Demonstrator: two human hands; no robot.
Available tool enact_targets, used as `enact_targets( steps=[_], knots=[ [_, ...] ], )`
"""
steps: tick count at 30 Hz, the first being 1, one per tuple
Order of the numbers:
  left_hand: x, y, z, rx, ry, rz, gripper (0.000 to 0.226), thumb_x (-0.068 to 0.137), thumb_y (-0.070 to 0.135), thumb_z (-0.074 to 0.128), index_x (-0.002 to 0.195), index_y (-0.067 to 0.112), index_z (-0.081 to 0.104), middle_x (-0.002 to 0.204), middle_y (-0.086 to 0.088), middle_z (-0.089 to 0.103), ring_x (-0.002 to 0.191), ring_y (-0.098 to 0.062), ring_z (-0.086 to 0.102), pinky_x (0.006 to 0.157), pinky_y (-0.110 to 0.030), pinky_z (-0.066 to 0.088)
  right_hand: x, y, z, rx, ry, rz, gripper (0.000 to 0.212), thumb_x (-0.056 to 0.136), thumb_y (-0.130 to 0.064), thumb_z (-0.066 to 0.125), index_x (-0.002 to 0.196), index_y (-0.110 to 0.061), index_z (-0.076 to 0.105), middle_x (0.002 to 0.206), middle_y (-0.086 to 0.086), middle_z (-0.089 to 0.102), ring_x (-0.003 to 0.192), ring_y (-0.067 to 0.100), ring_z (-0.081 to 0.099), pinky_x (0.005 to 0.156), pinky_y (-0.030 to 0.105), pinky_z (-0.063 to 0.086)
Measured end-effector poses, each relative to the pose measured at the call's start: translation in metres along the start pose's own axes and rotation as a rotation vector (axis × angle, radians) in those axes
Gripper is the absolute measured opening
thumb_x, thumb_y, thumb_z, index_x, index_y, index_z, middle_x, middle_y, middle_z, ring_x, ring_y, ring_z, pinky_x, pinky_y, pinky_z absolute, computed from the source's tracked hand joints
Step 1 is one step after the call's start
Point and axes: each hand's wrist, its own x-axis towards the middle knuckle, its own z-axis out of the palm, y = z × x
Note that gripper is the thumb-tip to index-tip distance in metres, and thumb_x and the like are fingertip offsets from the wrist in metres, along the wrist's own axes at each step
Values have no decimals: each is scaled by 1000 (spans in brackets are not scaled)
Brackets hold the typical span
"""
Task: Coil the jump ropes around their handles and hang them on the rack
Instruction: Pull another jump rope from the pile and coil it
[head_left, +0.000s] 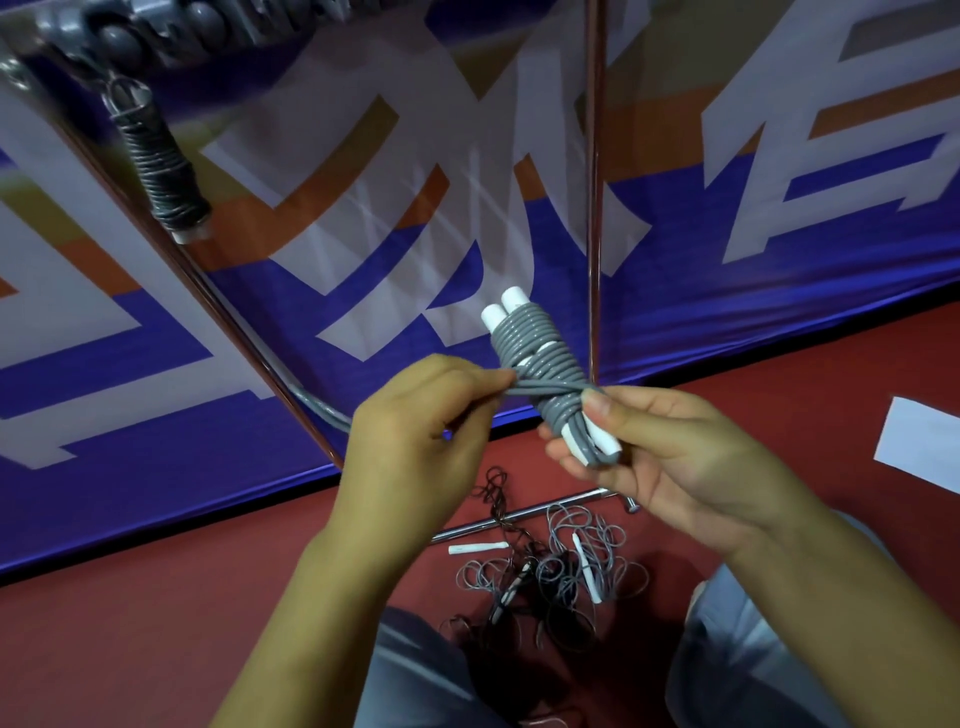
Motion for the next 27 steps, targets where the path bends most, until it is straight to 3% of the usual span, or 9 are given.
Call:
enact_targets(
  steps=[3, 6, 9, 11, 16, 18, 21, 24, 27],
  knots=[
    [0, -7, 8, -5, 27, 3, 13, 78, -5, 67, 84, 6, 69, 89, 4, 66, 82, -6, 60, 72, -15, 48, 1, 1, 0, 29, 14, 38, 31, 71, -15, 60, 91, 7, 66, 83, 22, 71, 67, 23, 71, 55, 24, 56],
    [-2, -11, 17, -77, 0, -208, 36, 78, 0, 61, 77, 34, 49, 85, 9, 63, 73, -13, 64, 63, -28, 52, 1, 2, 1, -13, 8, -9, 30, 72, -17, 59, 93, 5, 66, 83, 19, 71, 67, 21, 71, 57, 24, 57],
    [-4, -16, 24, -184, -57, -345, 26, 76, 6, 49, 70, 29, 36, 72, -4, 57, 54, -15, 60, 50, -26, 46, -2, 1, 3, -83, -12, -63, 32, 72, -17, 60, 96, 2, 65, 83, 16, 71, 68, 20, 70, 57, 24, 56],
    [-3, -18, 25, -253, -46, -357, 21, 73, 15, 49, 65, 25, 33, 70, -6, 56, 56, -18, 55, 52, -25, 42, -2, 0, 3, -88, -23, -69, 31, 72, -17, 59, 96, 2, 65, 83, 16, 71, 68, 20, 70, 57, 24, 56],
    [-5, -17, 19, -411, -179, -315, 28, 76, 31, 69, 67, 24, 43, 69, -7, 62, 60, -17, 56, 55, -29, 44, 4, -10, -5, -28, 48, -32, 28, 71, -17, 59, 90, 4, 65, 78, 15, 71, 65, 20, 70, 57, 23, 57],
    [-4, -13, 15, -605, -250, -392, 24, 80, 41, 62, 82, 18, 56, 62, -10, 63, 56, -12, 55, 54, -20, 40, 7, -12, -7, -50, 56, -32, 28, 71, -17, 60, 90, 3, 65, 78, 16, 71, 65, 20, 70, 57, 23, 57],
    [2, -14, 12, -717, -346, -505, 28, 91, 44, 50, 111, 27, 61, 47, -6, 56, 43, -9, 47, 49, -15, 36, 9, -11, -9, -117, 55, -49, 28, 71, -16, 60, 91, 2, 65, 78, 16, 71, 66, 20, 70, 57, 24, 57],
    [4, -18, 10, -634, -468, -491, 22, 88, 42, 52, 85, 30, 70, 42, 0, 51, 41, -9, 44, 55, -20, 41, 8, -12, -8, -179, 54, -72, 28, 70, -16, 60, 92, 0, 65, 75, 13, 71, 64, 20, 70, 55, 23, 56],
    [4, -17, 8, -781, -538, -555, 13, 82, 23, 58, 83, 12, 66, 57, -5, 66, 48, -13, 58, 55, -24, 50, 8, -10, -11, -217, 48, -69, 27, 69, -15, 61, 92, 0, 64, 74, 12, 71, 64, 20, 70, 53, 22, 54]
  ],
)
